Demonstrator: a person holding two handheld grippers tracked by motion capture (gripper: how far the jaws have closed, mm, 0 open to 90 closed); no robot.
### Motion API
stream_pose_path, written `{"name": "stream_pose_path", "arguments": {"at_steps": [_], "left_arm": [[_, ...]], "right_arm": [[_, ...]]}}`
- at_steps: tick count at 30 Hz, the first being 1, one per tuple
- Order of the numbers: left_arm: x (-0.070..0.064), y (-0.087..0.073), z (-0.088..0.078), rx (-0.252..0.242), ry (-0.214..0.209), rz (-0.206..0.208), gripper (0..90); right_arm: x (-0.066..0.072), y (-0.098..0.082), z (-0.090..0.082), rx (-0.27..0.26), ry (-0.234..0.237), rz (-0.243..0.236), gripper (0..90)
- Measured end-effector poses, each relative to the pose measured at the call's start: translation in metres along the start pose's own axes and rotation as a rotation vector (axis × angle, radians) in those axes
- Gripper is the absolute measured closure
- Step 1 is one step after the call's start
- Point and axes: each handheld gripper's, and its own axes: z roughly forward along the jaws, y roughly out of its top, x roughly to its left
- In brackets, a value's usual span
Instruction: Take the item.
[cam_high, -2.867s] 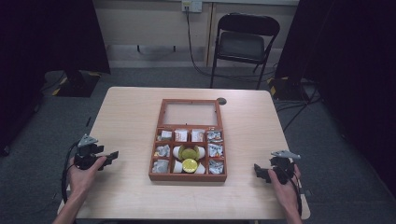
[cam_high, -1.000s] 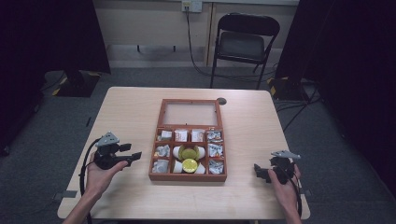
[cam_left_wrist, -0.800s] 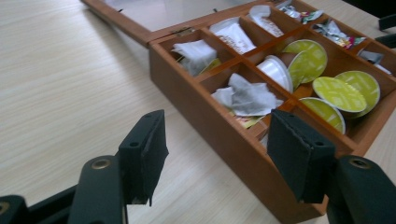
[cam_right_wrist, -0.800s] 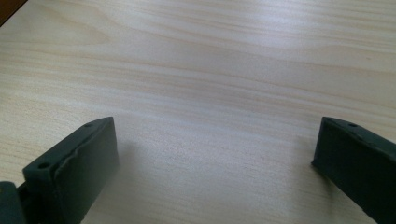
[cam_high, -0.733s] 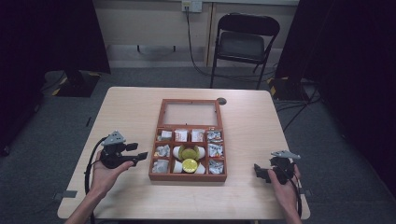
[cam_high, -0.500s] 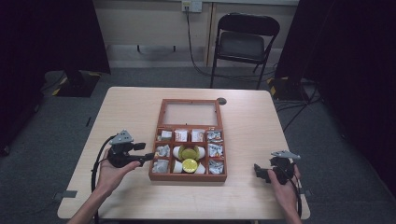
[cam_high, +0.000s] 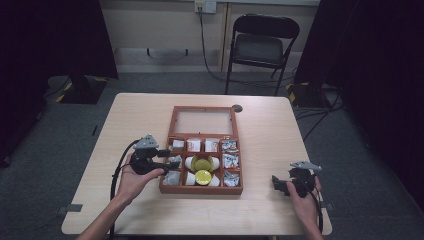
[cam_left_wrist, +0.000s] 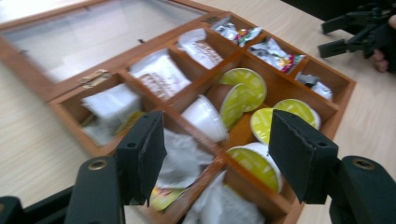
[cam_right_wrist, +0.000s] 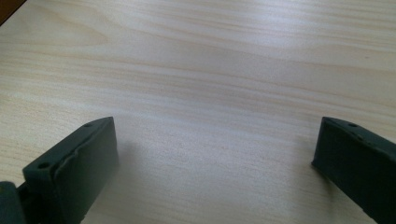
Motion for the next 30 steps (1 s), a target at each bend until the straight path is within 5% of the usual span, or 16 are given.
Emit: {"name": "stream_pose_path", "arguments": {"at_steps": [12, 30], "left_arm": [[-0.018, 0.019, 0.028, 0.024, -0.058, 0.050, 40.1], [-0.040, 0.022, 0.069, 0.130, -0.163, 0.104, 43.9]], "right_arm": [[0.000, 0.000, 0.000, 0.000, 0.000, -0.001, 0.0], [0.000, 0.000, 0.000, 0.000, 0.000, 0.000, 0.0]]}}
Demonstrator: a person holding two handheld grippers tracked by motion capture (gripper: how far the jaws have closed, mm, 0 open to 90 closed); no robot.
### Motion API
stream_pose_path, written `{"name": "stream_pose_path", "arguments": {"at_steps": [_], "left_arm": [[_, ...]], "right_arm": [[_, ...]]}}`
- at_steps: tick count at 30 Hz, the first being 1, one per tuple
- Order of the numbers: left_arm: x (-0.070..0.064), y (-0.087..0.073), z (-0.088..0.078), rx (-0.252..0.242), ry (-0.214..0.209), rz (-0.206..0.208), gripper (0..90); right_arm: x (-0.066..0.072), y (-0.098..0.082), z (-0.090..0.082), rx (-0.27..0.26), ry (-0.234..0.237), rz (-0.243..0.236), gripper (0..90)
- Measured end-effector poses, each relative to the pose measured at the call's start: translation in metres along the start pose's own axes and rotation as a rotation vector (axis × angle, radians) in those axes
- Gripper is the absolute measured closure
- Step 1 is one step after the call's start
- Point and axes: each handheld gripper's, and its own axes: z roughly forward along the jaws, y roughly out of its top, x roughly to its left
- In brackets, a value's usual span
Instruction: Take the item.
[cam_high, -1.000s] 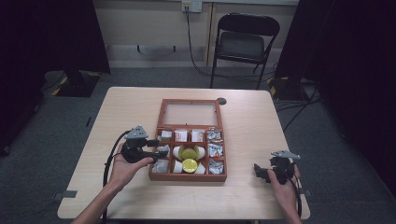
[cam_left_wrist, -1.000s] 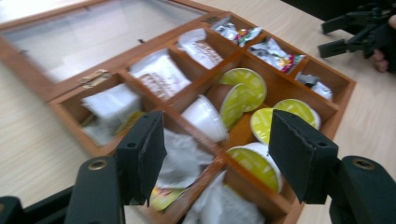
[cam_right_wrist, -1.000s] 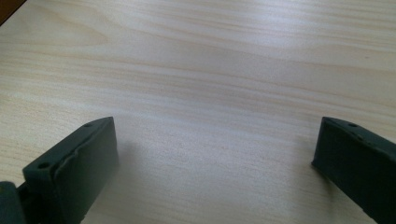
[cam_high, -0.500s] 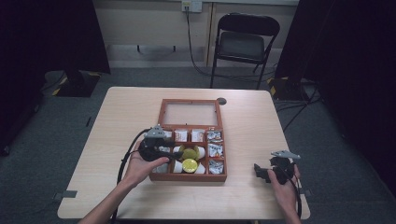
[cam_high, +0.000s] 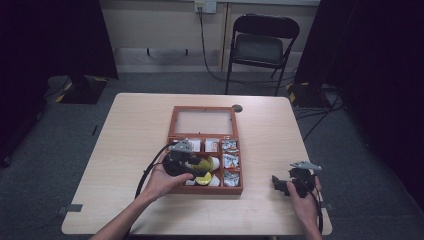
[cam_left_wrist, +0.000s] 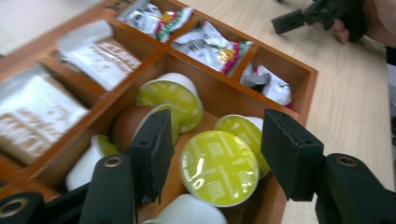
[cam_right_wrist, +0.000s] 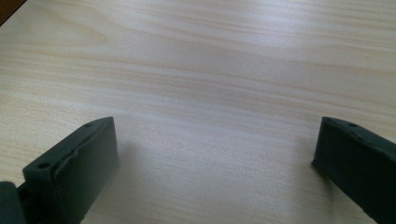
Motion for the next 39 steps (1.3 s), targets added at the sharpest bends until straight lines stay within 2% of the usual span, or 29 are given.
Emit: {"name": "stream_pose_path", "arguments": {"at_steps": [10, 12, 16, 20, 24, 26, 30, 33, 39], "left_arm": [[0.001, -0.005, 0.011, 0.053, -0.010, 0.007, 43.4], [0.001, -0.008, 0.014, 0.055, -0.019, -0.004, 42.8], [0.001, -0.010, 0.017, 0.097, -0.010, 0.011, 41.4], [0.001, -0.011, 0.023, 0.103, -0.001, 0.006, 40.1], [0.000, -0.010, 0.022, 0.130, -0.013, 0.019, 38.7], [-0.001, -0.010, 0.023, 0.128, -0.013, 0.019, 38.2], [-0.002, -0.010, 0.024, 0.138, -0.005, 0.023, 36.4], [-0.003, -0.009, 0.028, 0.162, 0.021, 0.032, 35.0], [-0.002, -0.009, 0.029, 0.179, 0.026, 0.044, 36.4]], "right_arm": [[0.000, 0.000, 0.000, -0.001, 0.000, -0.001, 0.0], [0.000, 0.000, 0.000, -0.001, 0.000, -0.001, 0.0], [0.000, 0.000, 0.000, -0.001, 0.000, -0.001, 0.0], [0.000, 0.000, 0.000, -0.001, 0.000, -0.001, 0.0], [0.000, 0.000, 0.000, -0.001, 0.000, -0.001, 0.0], [0.000, 0.000, 0.000, 0.000, 0.000, -0.001, 0.0], [0.000, 0.000, 0.000, -0.001, 0.000, -0.001, 0.0], [0.000, 0.000, 0.000, -0.001, 0.000, -0.001, 0.0], [0.000, 0.000, 0.000, -0.001, 0.000, -0.001, 0.0]]}}
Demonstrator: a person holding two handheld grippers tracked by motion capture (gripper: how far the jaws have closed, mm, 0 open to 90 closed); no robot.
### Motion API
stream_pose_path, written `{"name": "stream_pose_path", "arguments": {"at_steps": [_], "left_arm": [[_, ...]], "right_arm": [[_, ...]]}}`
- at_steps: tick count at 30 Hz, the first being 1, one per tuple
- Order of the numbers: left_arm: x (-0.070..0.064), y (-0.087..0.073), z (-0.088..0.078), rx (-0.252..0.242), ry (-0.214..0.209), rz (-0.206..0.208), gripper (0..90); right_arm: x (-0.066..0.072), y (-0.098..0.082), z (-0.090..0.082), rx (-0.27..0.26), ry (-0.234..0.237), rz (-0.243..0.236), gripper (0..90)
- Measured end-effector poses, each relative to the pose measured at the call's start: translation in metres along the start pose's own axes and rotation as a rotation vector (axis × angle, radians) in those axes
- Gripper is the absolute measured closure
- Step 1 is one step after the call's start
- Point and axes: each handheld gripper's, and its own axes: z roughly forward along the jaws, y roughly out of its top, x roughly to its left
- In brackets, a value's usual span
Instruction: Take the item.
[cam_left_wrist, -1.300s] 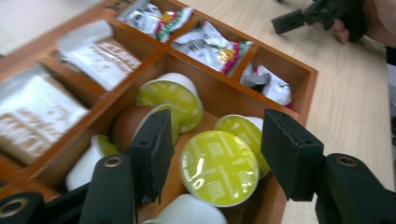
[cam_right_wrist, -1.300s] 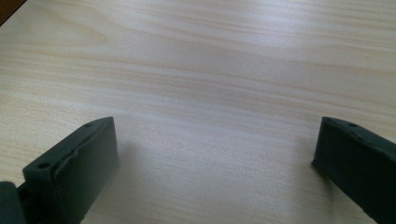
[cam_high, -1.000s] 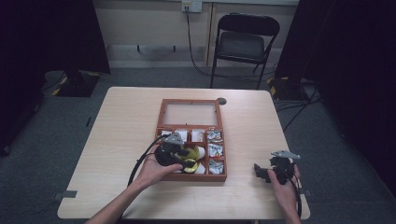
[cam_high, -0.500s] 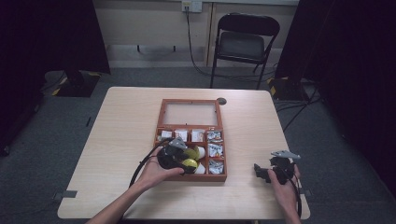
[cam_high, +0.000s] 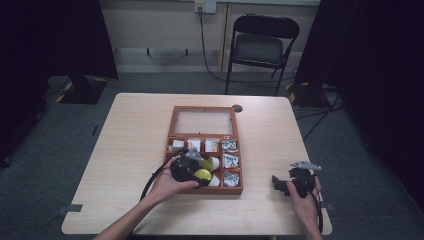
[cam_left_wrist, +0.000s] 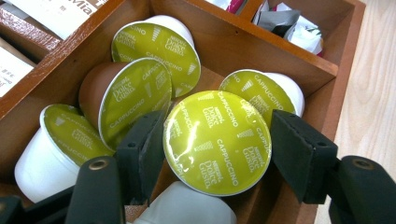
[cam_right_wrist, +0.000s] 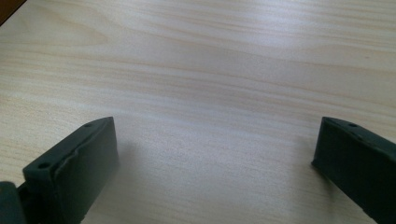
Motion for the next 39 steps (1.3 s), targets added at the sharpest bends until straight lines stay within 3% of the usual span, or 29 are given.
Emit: {"name": "stream_pose_path", "arguments": {"at_steps": [25, 34, 39], "left_arm": [[-0.0040, 0.0044, 0.0097, 0.089, 0.072, 0.030, 35.2], [-0.0052, 0.0042, 0.0097, 0.093, 0.081, 0.040, 37.6], [-0.0033, 0.0036, 0.0079, 0.075, 0.076, 0.021, 37.7]], "right_arm": [[0.0000, 0.0000, 0.0000, 0.000, 0.000, 0.000, 0.0], [0.0001, 0.0000, 0.0000, 0.000, 0.000, 0.001, 0.0], [0.0000, 0.0000, 0.0000, 0.000, 0.000, 0.000, 0.0]]}}
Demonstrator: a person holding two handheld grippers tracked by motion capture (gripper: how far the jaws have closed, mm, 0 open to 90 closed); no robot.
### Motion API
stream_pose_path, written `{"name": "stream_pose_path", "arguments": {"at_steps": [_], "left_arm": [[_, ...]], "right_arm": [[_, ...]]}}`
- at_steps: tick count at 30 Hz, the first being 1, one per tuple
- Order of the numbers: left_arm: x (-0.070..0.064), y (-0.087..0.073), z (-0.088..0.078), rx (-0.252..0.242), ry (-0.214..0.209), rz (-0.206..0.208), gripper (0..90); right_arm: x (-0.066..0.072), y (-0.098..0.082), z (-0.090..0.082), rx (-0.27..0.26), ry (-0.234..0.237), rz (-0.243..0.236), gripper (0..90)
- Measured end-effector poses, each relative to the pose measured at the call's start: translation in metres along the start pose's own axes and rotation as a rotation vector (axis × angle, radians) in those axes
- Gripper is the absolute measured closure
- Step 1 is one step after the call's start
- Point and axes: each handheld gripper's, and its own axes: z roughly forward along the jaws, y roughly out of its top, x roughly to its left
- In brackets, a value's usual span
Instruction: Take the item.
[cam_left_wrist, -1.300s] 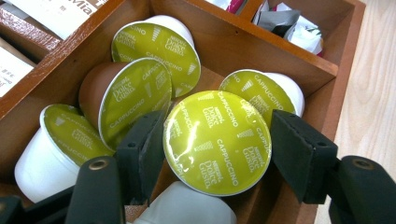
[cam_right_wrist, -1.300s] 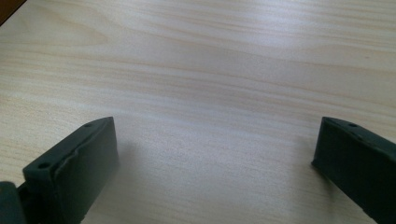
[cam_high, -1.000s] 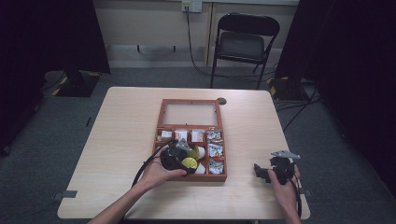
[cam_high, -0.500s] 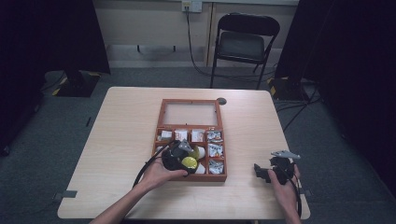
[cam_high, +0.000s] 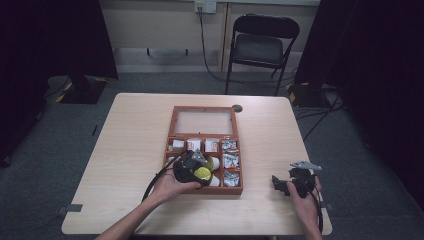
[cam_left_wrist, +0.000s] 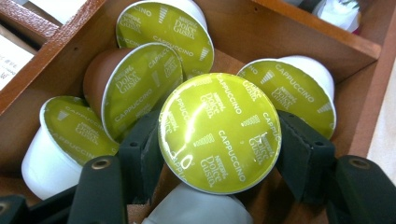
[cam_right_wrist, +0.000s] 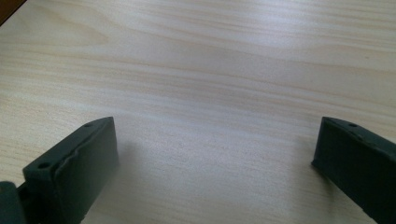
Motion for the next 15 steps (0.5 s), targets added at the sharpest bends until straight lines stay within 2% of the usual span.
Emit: {"name": "stream_pose_path", "arguments": {"at_steps": [2, 6, 13, 15], "left_arm": [[0.0008, -0.0005, -0.0009, -0.010, -0.006, -0.005, 37.8], [0.0009, -0.0018, -0.0035, -0.032, 0.017, -0.019, 37.8], [0.0029, -0.0028, -0.0052, -0.051, -0.024, -0.039, 37.8], [0.0040, -0.0033, -0.0067, -0.077, -0.047, -0.060, 37.8]], "right_arm": [[0.0001, 0.0000, -0.0001, 0.001, 0.000, 0.001, 0.0], [0.0001, 0.0000, 0.0000, 0.000, 0.000, 0.001, 0.0], [0.0000, 0.0000, 0.0000, 0.000, 0.000, 0.000, 0.0], [0.0000, 0.0000, 0.0000, 0.001, 0.000, 0.001, 0.0]]}}
